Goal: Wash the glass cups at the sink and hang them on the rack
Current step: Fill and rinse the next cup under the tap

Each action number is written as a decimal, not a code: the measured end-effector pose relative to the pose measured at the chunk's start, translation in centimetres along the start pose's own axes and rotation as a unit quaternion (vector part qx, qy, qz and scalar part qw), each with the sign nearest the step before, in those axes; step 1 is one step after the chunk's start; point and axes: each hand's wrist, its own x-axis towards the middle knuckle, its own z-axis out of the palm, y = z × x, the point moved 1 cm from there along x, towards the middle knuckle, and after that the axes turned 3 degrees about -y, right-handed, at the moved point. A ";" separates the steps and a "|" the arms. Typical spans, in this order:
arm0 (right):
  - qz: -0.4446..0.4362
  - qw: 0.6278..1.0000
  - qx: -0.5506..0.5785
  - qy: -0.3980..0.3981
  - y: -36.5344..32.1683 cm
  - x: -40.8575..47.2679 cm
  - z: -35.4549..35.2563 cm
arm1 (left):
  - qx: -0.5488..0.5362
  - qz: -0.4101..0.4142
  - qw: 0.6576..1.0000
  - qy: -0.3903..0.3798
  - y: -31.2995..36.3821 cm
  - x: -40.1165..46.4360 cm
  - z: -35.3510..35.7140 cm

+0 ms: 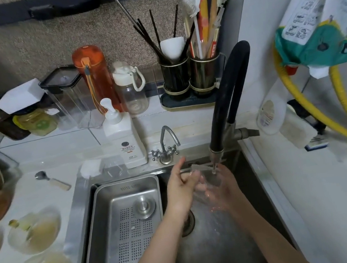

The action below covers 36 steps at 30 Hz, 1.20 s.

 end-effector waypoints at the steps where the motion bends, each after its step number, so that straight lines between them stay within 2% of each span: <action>1: -0.008 1.000 -0.001 0.006 -0.6 -0.9 1.0 | 0.040 0.002 0.999 0.002 0.4 0.3 0.3; 2: -0.003 1.000 -0.004 0.027 -1.8 -1.7 2.4 | 0.075 0.008 0.997 -0.001 0.7 0.6 0.7; 5: 0.003 0.999 0.035 0.024 -1.5 -3.1 2.6 | 0.151 0.010 0.988 -0.008 0.5 1.2 1.4; 8: 0.009 0.999 0.030 0.029 -1.9 -3.1 2.0 | 0.239 0.048 0.970 0.003 -1.1 1.4 0.8; 12: 0.048 0.998 0.046 0.020 -0.8 -2.8 1.4 | 0.115 -0.029 0.983 -0.141 -1.7 0.9 0.3; 13: 0.040 0.998 0.046 0.014 -0.9 -2.7 1.4 | 0.123 -0.019 0.982 -0.143 -1.8 1.0 0.3; 17: 0.014 0.999 0.040 -0.018 -1.6 -2.5 1.4 | 0.200 0.017 0.978 -0.049 -1.6 1.0 0.9; 19: -0.002 0.999 0.023 -0.041 -1.6 -2.6 1.5 | 0.295 0.007 0.955 -0.024 -1.2 1.0 1.4; 20: -0.006 0.999 0.002 -0.036 -1.6 -2.8 1.5 | 0.323 0.010 0.946 -0.036 -1.0 1.2 1.6; 22: -0.021 0.999 -0.019 -0.015 -1.9 -3.3 1.2 | 0.297 0.019 0.951 -0.079 -0.5 1.3 1.7; 25: -0.042 0.999 0.020 -0.019 -2.1 -3.6 0.6 | 0.214 0.039 0.970 -0.104 0.0 0.9 1.5; 28: -0.046 0.998 0.036 -0.026 -2.6 -3.9 0.5 | 0.192 0.043 0.979 -0.045 -0.5 0.2 1.8; 30: -0.050 0.999 -0.004 -0.019 -3.1 -4.0 0.8 | 0.207 0.039 0.978 0.007 -0.1 0.0 2.1; 32: -0.058 0.997 -0.047 0.001 -4.0 -4.1 1.1 | 0.207 0.022 0.978 0.022 0.2 0.3 2.5; 36: -0.099 0.989 -0.111 0.003 -5.9 -4.3 1.7 | 0.106 -0.062 0.991 0.058 -0.8 1.3 2.4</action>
